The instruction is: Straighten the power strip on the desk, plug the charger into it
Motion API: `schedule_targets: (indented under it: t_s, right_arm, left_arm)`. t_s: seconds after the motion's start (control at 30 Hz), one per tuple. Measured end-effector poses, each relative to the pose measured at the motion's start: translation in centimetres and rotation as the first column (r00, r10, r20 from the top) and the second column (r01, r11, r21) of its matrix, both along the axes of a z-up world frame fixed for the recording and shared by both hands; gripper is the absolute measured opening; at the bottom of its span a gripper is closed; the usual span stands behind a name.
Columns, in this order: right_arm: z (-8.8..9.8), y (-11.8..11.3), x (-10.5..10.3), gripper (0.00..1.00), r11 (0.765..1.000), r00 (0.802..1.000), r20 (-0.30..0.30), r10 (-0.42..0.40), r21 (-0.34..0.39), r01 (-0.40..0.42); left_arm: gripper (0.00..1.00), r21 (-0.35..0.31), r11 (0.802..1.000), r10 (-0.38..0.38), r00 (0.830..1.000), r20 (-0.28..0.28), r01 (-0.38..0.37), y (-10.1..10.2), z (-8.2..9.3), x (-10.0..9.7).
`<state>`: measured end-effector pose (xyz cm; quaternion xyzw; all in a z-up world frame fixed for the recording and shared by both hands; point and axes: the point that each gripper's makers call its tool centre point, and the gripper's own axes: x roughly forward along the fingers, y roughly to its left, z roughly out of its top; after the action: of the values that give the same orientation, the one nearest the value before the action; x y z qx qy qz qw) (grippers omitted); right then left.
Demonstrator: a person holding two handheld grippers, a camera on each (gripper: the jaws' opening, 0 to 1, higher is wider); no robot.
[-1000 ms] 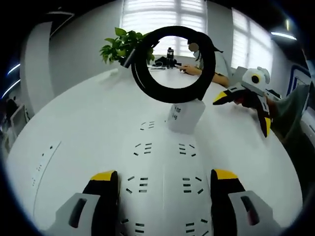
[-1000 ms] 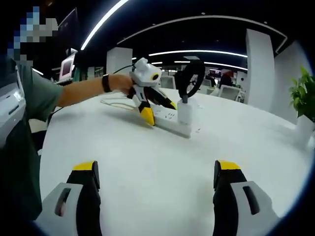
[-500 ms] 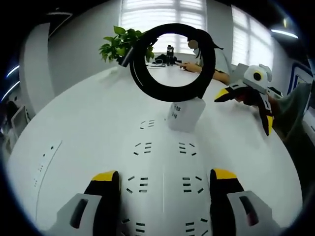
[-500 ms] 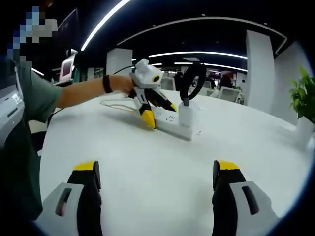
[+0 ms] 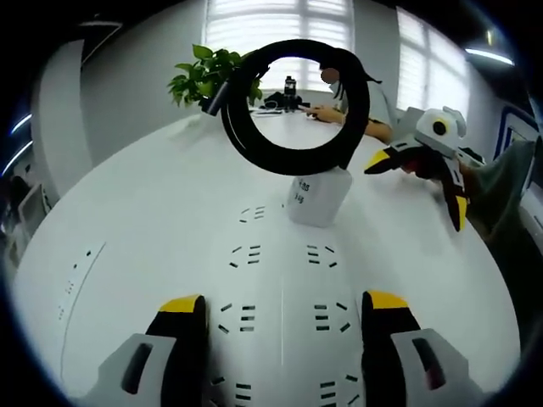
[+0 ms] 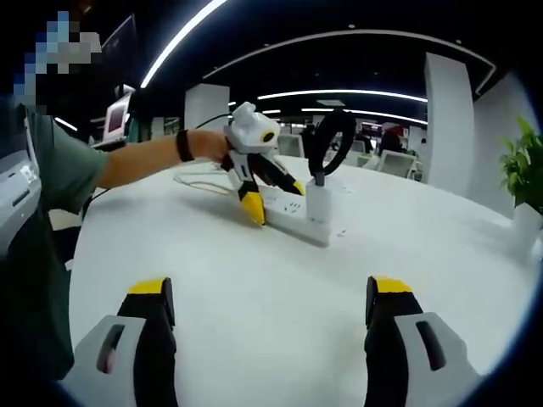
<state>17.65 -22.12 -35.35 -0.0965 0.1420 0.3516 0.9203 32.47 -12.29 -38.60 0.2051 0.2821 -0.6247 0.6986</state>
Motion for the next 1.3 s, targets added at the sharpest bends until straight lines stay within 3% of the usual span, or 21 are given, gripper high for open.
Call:
schedule_targets:
  t_s: [0.73,1.3]
  right_arm:
    - [0.3,0.4,-0.3,0.91,1.000,1.000,0.008,-0.003,-0.001,0.003]
    - [0.6,1.2,-1.2,0.97,1.000,1.000,0.010,0.014,0.000,-0.014]
  left_arm:
    - [0.74,0.009,1.000,-0.001,1.000,-0.009,0.001,1.6,0.0,-2.0]
    - [0.74,-0.005,1.000,0.025,0.999,-0.023,-0.025,3.1,0.2,-4.2]
